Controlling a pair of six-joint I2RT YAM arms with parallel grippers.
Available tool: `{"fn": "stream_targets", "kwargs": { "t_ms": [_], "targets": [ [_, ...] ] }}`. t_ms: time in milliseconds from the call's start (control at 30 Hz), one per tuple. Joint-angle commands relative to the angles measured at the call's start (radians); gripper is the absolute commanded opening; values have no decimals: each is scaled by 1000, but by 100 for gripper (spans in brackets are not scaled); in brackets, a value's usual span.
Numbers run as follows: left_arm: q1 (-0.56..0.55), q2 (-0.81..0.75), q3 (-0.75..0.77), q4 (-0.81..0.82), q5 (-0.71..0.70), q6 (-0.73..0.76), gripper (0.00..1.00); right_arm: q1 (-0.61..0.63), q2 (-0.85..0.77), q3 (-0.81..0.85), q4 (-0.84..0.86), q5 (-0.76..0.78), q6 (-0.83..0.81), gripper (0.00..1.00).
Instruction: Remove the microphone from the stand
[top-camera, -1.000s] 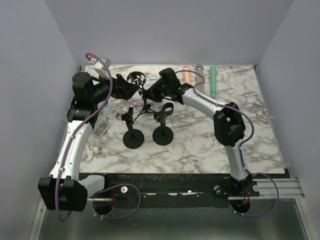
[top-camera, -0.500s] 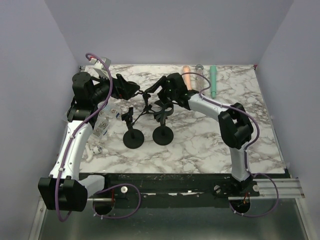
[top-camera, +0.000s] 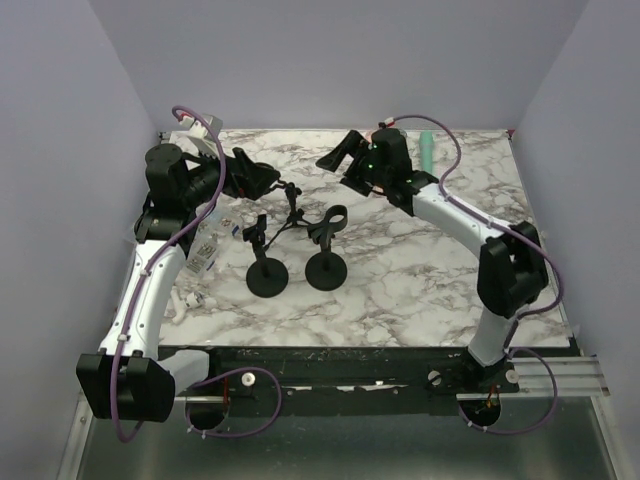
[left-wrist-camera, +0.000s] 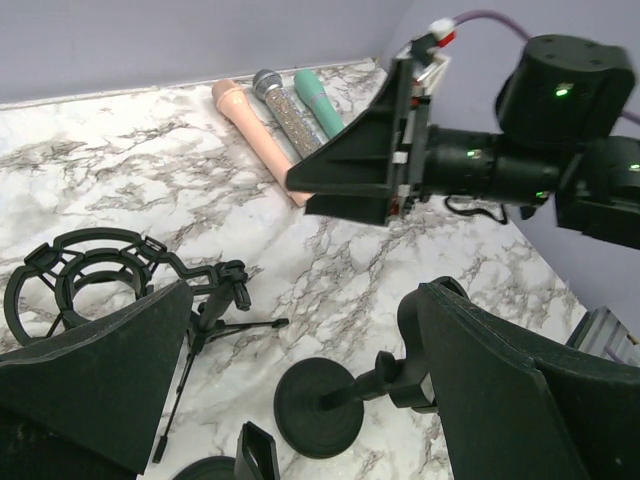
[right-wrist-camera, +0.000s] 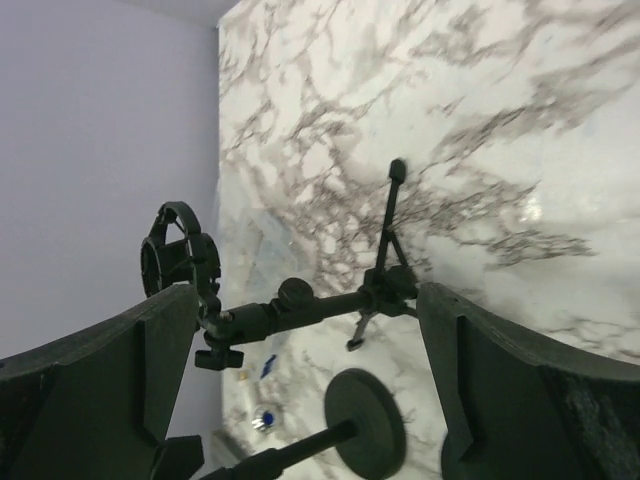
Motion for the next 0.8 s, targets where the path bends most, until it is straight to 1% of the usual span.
{"fn": "stream_targets", "kwargs": {
  "t_ms": [0, 100, 167, 267, 433, 567, 767],
  "targets": [
    [-11, 6, -14, 18, 4, 7, 98, -12, -192, -37, -107, 200, -305, 100],
    [-26, 0, -14, 11, -13, 18, 98, -11, -315, -69, -178, 304, -474, 100],
    [-45, -9, -13, 2, -30, 36, 98, -12, -407, -107, -218, 369, -544, 100],
    [-75, -23, -13, -12, -57, 69, 98, -11, -543, -178, -254, 411, -645, 100],
    [-104, -73, -33, 15, -85, 97, 98, -10, -780, -285, -308, 468, -731, 100],
    [-108, -123, -28, 19, -98, 81, 98, -11, -959, -330, -355, 524, -773, 100],
    [-106, -303, -21, -19, -138, 84, 98, -11, -1186, -349, -408, 626, -865, 100]
  ]
}}
